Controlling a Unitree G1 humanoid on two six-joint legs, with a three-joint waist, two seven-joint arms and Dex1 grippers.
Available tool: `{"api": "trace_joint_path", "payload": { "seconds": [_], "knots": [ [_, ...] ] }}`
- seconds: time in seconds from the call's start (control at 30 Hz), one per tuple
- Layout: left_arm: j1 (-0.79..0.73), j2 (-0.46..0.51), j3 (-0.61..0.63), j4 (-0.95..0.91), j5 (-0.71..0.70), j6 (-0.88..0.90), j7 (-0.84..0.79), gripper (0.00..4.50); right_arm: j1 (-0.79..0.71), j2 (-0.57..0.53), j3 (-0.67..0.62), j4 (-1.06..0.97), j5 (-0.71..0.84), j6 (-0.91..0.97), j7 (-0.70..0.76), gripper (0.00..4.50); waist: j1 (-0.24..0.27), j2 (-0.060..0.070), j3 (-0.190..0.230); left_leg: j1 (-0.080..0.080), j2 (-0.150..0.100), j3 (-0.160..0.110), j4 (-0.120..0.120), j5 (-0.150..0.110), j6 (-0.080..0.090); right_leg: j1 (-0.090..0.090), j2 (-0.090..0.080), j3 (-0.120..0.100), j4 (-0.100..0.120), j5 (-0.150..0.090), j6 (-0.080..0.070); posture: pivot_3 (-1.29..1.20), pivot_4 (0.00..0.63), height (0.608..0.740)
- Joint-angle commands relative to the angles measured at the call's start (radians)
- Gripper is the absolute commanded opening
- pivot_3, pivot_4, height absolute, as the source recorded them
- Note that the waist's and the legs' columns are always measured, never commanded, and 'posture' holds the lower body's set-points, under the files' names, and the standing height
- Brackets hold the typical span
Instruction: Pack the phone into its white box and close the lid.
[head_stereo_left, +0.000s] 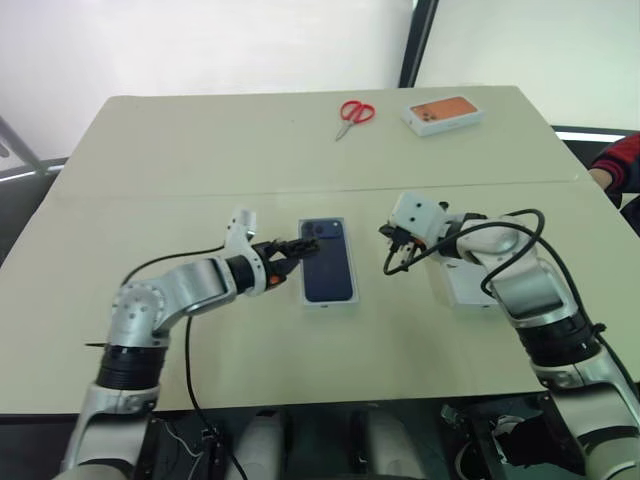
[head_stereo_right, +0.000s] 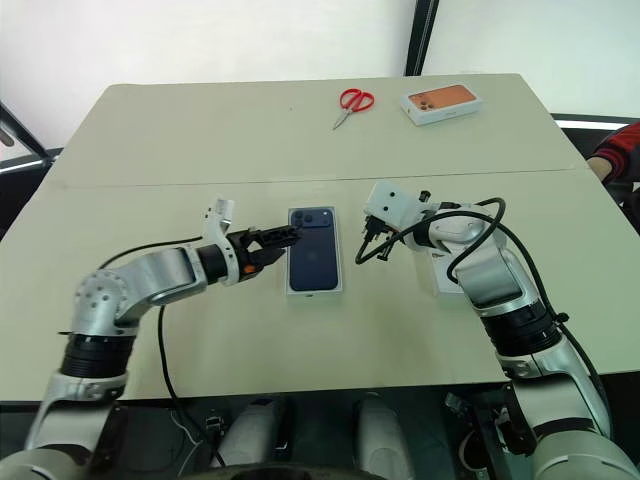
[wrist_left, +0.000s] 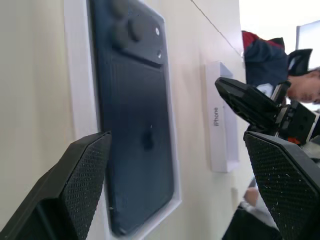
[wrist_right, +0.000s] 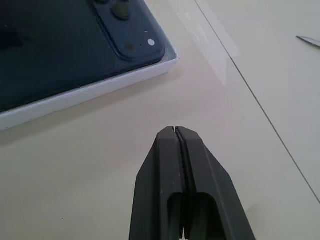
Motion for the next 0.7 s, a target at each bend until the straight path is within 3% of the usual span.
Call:
{"api": "trace_joint_path", "payload": {
  "seconds": [0.03, 0.2, 0.33, 0.53, 0.7],
  "knots": [
    [-0.005, 0.103, 0.047, -0.044, -0.027, 0.041, -0.075, 4.44, -0.019, -0.004, -0.009, -0.032, 0.008, -0.014, -0.003, 0.0, 0.0, 0.0, 0.0, 0.0, 0.0, 0.0, 0.0, 0.0, 0.0, 0.0, 0.0, 0.0, 0.0, 0.0, 0.0, 0.0, 0.15, 0.74],
    [-0.025, 0.227, 0.048, -0.029, 0.127, 0.076, -0.184, 4.44, -0.027, -0.005, -0.007, -0.016, 0.007, -0.027, -0.002, 0.0, 0.0, 0.0, 0.0, 0.0, 0.0, 0.0, 0.0, 0.0, 0.0, 0.0, 0.0, 0.0, 0.0, 0.0, 0.0, 0.0, 0.15, 0.74],
    [-0.014, 0.289, -0.011, -0.087, 0.426, 0.068, -0.315, 3.14, -0.026, -0.005, -0.002, -0.02, 0.01, -0.031, 0.005, 0.0, 0.0, 0.0, 0.0, 0.0, -0.002, 0.0, 0.0, 0.0, 0.0, 0.0, 0.0, 0.0, 0.0, 0.0, 0.0, 0.0, 0.15, 0.74],
    [-0.034, 0.364, -0.25, -0.164, 0.93, -0.021, -0.594, 0.03, 0.01, -0.042, 0.032, -0.066, -0.005, -0.033, 0.041, 0.0, 0.0, 0.001, 0.001, 0.0, -0.002, 0.001, -0.001, -0.002, 0.004, 0.0, 0.001, 0.0, -0.001, 0.0, 0.0, 0.0, 0.15, 0.74],
    [-0.11, 0.331, -0.378, -0.121, 1.164, -0.031, -0.752, 0.01, 0.027, -0.035, 0.085, -0.102, -0.033, -0.009, 0.033, 0.0, 0.0, 0.0, 0.001, 0.0, -0.002, 0.001, -0.001, -0.003, 0.005, 0.0, 0.001, -0.001, -0.001, 0.0, 0.0, 0.0, 0.15, 0.74]
  ]
}}
